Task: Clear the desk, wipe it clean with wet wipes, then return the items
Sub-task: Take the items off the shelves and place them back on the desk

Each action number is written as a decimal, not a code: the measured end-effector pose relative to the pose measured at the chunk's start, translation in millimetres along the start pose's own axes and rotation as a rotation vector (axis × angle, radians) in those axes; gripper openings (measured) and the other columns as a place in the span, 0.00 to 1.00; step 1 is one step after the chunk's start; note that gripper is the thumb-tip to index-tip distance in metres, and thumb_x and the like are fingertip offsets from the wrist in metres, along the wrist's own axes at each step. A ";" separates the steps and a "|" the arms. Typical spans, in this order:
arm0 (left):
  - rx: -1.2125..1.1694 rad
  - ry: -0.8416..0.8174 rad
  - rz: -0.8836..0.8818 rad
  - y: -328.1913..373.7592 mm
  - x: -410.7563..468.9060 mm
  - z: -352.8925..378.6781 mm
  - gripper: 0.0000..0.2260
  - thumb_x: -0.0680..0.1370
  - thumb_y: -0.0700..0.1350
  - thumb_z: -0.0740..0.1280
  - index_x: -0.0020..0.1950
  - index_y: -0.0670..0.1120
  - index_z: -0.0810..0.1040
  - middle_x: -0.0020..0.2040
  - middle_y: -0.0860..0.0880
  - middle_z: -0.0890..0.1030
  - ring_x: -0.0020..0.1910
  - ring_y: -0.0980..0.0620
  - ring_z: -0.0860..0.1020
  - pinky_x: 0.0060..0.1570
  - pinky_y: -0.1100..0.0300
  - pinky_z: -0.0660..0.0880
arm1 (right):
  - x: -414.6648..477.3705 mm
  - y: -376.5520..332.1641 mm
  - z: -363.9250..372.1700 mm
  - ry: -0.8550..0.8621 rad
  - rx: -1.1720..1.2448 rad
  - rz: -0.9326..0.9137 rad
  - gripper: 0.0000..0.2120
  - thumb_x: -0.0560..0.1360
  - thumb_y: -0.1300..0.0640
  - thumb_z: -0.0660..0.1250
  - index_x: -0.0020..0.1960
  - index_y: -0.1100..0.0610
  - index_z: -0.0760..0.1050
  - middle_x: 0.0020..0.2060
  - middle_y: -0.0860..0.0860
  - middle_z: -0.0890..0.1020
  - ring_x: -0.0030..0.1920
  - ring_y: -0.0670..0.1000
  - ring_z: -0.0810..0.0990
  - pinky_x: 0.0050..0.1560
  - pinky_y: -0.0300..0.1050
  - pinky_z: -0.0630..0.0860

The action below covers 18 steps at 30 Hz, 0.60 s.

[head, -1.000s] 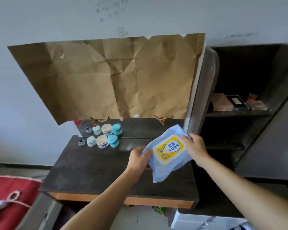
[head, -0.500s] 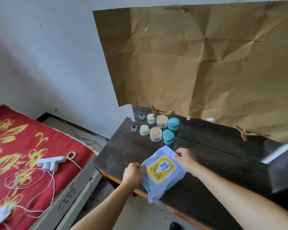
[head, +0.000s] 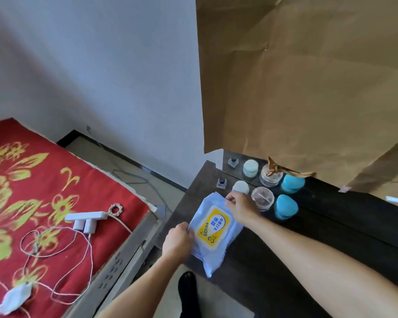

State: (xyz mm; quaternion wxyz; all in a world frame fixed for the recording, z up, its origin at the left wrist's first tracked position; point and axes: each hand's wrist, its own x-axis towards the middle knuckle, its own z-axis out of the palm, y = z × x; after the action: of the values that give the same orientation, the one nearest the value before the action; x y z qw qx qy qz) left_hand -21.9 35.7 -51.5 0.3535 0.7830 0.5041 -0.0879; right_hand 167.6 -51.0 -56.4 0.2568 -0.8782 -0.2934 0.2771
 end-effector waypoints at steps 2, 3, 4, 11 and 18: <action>0.066 -0.039 0.027 -7.8 22.6 -8.0 0.10 0.79 0.47 0.56 0.38 0.46 0.66 0.42 0.46 0.76 0.41 0.45 0.73 0.38 0.56 0.67 | 16.4 -10.8 13.1 0.015 -0.011 0.038 0.04 0.75 0.54 0.63 0.47 0.52 0.76 0.44 0.50 0.82 0.47 0.54 0.79 0.45 0.46 0.74; 0.099 -0.061 0.040 -11.5 33.5 -11.7 0.10 0.79 0.46 0.55 0.40 0.45 0.66 0.42 0.46 0.75 0.41 0.45 0.72 0.38 0.56 0.67 | 24.1 -16.1 19.4 0.024 -0.017 0.060 0.05 0.75 0.54 0.62 0.47 0.53 0.76 0.44 0.50 0.82 0.47 0.55 0.79 0.45 0.47 0.74; 0.135 -0.089 0.053 -15.4 43.7 -15.1 0.08 0.79 0.45 0.54 0.41 0.44 0.66 0.42 0.45 0.75 0.40 0.45 0.71 0.38 0.56 0.66 | 31.8 -21.1 26.0 0.027 -0.029 0.082 0.05 0.75 0.55 0.62 0.47 0.53 0.76 0.44 0.51 0.82 0.47 0.55 0.79 0.45 0.47 0.74; 0.393 -0.287 0.201 -33.7 90.1 -33.2 0.07 0.79 0.47 0.56 0.49 0.45 0.68 0.52 0.44 0.77 0.51 0.43 0.76 0.41 0.56 0.68 | 61.9 -35.1 59.9 0.055 -0.124 0.205 0.07 0.76 0.54 0.59 0.51 0.52 0.74 0.49 0.53 0.81 0.47 0.56 0.78 0.39 0.44 0.67; 0.555 -0.104 0.550 4.8 104.3 -53.8 0.09 0.78 0.46 0.58 0.58 0.46 0.68 0.56 0.48 0.73 0.56 0.47 0.74 0.43 0.56 0.68 | 38.7 -18.5 39.7 0.143 -0.180 0.144 0.16 0.76 0.47 0.62 0.62 0.52 0.71 0.59 0.50 0.77 0.56 0.54 0.77 0.49 0.47 0.74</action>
State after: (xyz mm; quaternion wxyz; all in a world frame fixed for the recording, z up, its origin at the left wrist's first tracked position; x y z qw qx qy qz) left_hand 20.2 145.0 -61.4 0.1637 0.9492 0.2141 -0.1626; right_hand 161.5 -1.2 -86.4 0.1768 -0.9339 -0.2344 0.2039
